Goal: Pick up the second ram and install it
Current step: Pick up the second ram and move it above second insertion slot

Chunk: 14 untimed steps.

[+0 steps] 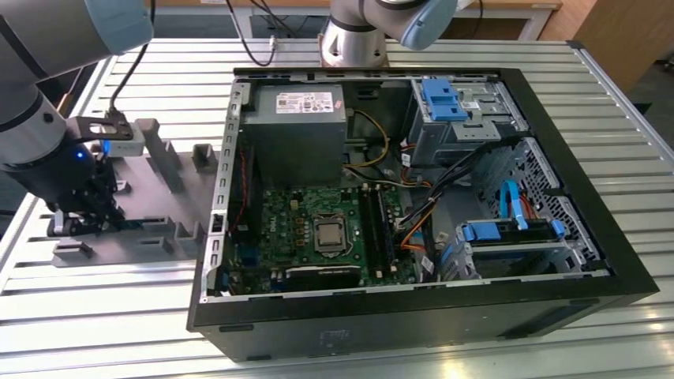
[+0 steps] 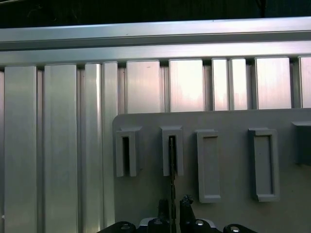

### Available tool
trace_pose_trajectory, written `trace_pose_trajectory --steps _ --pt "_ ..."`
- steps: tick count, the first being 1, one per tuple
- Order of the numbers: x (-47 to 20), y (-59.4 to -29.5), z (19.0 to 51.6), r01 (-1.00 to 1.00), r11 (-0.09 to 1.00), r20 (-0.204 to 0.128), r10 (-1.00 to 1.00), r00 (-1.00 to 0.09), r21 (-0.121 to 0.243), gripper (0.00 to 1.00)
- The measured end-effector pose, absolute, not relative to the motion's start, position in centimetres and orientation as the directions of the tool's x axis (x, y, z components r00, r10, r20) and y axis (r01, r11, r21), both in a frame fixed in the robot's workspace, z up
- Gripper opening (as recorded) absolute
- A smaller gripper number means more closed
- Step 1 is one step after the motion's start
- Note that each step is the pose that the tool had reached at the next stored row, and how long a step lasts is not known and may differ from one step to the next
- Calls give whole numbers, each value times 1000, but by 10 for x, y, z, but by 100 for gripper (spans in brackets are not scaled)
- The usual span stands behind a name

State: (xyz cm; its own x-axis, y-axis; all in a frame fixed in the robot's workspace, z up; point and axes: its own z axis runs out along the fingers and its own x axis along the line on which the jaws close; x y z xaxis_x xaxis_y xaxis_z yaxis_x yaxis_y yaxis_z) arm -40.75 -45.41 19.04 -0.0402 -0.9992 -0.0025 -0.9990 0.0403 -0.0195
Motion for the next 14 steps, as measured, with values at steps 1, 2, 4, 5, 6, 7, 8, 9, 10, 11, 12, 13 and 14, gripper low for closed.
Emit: trace_pose_trajectory --steps 1,2,4,5,6,7,8,9,10,11,12,13,14 --pt "-408 -454 190 -999 40 -3 -999 -40 -19 24" --pt "-408 -454 190 -999 40 -3 -999 -40 -19 24" --pt "-408 -454 190 -999 40 -3 -999 -40 -19 24" --pt "-408 -454 190 -999 40 -3 -999 -40 -19 24" --pt "-408 -454 190 -999 40 -3 -999 -40 -19 24" --pt "-408 -454 190 -999 40 -3 -999 -40 -19 24" --pt "-408 -454 190 -999 40 -2 -999 -40 -19 24" --pt "-408 -454 190 -999 40 -3 -999 -40 -19 22" --pt "-408 -454 189 -999 40 -2 -999 -40 -19 22" --pt "-408 -454 189 -999 40 -2 -999 -40 -19 16" --pt "-408 -454 189 -999 40 -3 -999 -40 -19 16" --pt "-408 -454 189 -999 40 -2 -999 -40 -19 14" --pt "-408 -454 189 -999 40 -3 -999 -40 -19 14"
